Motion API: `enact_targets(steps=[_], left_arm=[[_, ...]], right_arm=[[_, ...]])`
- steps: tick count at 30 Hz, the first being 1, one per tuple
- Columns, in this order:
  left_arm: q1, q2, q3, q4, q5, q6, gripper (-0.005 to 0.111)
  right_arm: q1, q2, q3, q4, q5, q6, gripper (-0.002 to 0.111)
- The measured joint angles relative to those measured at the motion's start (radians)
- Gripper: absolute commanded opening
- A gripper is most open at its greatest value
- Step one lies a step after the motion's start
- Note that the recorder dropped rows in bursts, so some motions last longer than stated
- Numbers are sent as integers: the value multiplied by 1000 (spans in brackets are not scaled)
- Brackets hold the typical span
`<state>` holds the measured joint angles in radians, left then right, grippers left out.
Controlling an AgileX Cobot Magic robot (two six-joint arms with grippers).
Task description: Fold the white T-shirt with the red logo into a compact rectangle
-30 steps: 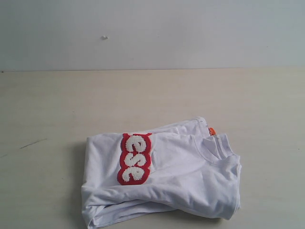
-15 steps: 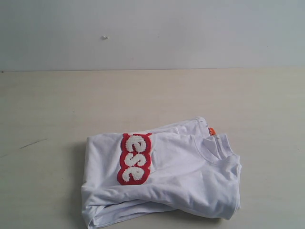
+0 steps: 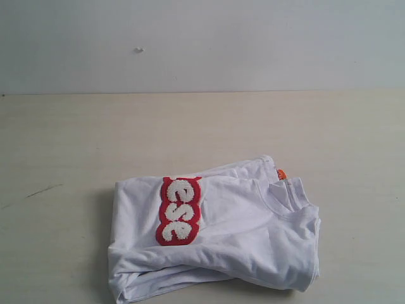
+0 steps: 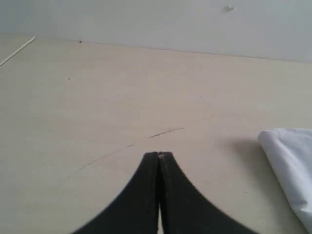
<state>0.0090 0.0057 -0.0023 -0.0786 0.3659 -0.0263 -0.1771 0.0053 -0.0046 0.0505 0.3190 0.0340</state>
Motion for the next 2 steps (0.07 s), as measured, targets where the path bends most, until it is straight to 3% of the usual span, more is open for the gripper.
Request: enact_targets(steps=[2], left_arm=[[0,0,0,0,0,0,0]], right_arm=[[0,0,0,0,0,0,0]])
